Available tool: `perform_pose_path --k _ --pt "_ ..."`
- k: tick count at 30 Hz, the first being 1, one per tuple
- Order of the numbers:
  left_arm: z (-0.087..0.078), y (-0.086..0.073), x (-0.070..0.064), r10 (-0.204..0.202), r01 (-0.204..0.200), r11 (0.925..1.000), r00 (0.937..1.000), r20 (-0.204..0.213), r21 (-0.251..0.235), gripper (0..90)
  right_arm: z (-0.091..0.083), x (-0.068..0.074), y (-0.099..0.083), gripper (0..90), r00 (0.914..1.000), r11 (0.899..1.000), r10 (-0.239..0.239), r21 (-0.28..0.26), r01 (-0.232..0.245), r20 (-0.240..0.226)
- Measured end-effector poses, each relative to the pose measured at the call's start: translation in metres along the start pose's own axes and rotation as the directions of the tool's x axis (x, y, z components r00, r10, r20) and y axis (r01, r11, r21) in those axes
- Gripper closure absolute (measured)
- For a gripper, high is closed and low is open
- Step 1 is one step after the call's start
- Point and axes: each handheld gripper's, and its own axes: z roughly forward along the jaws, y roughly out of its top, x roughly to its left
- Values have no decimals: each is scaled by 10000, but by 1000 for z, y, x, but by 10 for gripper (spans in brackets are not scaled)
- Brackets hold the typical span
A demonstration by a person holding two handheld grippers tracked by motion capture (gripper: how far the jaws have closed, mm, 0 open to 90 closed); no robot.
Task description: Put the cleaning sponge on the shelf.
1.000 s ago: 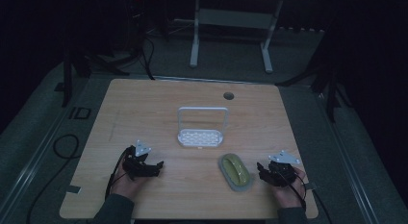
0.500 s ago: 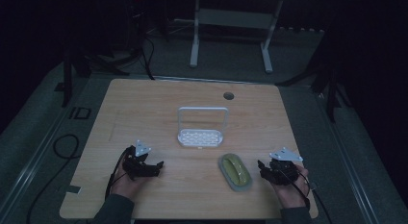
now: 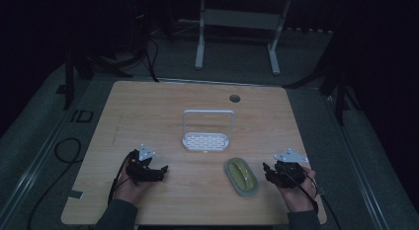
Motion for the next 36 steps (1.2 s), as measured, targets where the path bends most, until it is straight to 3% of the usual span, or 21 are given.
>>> perform_pose_path --k 7,17,23,26,30,36 --pt "0 0 0 2 -2 10000 10000 -2 0 113 -1 5 6 429 9997 9998 -147 162 150 -191" --pt "0 0 0 1 -1 10000 10000 -2 -1 112 -3 7 11 481 9970 9996 152 264 -132 -763" --pt "0 0 0 0 0 10000 10000 -2 -1 112 -4 9 16 495 9969 9993 170 352 -143 -767" --pt "0 0 0 -8 8 10000 10000 -7 -4 112 -3 12 18 490 9987 9983 -217 525 241 -464" --pt "0 0 0 -5 5 10000 10000 -2 0 112 -2 16 21 491 9984 9975 49 708 -9 -572" --pt "0 0 0 -3 3 10000 10000 -7 -4 112 -2 21 25 481 9985 9969 -74 774 116 -546"
